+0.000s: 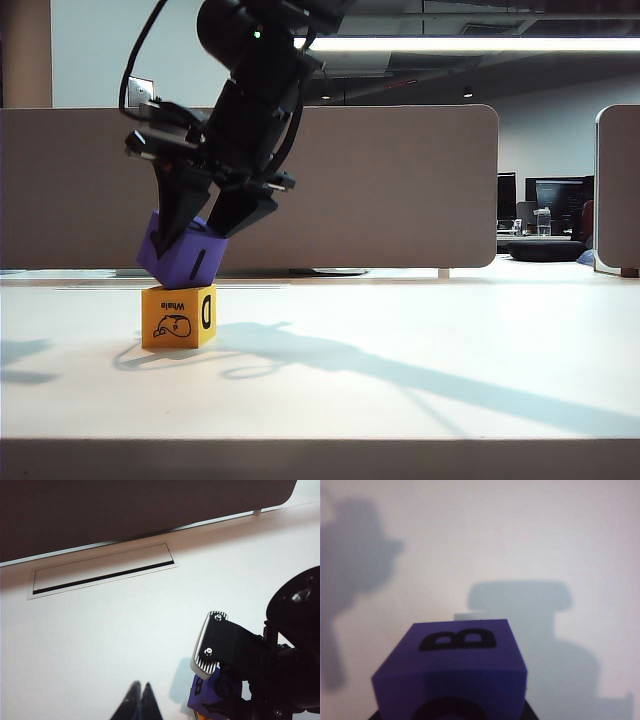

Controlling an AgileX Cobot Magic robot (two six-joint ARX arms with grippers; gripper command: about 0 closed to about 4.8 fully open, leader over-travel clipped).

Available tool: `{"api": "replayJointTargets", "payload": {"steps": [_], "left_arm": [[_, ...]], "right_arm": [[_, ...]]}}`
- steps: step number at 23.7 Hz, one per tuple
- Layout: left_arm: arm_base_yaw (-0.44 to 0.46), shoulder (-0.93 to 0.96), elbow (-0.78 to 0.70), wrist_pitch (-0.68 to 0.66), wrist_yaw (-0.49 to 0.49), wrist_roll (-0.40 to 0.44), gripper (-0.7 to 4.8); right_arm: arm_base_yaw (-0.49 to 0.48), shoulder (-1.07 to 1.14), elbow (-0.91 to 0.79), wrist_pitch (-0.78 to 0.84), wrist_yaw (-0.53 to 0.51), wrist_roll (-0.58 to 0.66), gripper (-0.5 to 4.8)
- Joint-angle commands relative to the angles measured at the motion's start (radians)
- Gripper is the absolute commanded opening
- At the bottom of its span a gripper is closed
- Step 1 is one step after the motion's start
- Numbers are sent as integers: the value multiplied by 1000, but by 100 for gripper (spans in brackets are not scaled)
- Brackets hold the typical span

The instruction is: Stack the letter block on the right onto the letter block on the left.

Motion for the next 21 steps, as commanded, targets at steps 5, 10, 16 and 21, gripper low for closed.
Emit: {"api": "replayJointTargets", "payload": {"steps": [5, 10, 16, 21], "left_arm": [[0, -4, 4, 5, 1, 8, -6], [0, -4, 4, 5, 1, 8, -6], [0, -4, 4, 5, 1, 8, -6], [0, -4, 4, 5, 1, 7, -6]], "right_arm": [[1, 6, 5, -8, 41, -22, 202], [-5, 6, 5, -5, 46, -22, 279], [-6, 6, 6, 11, 45, -21, 378], [-6, 6, 16, 8, 45, -19, 378]]}}
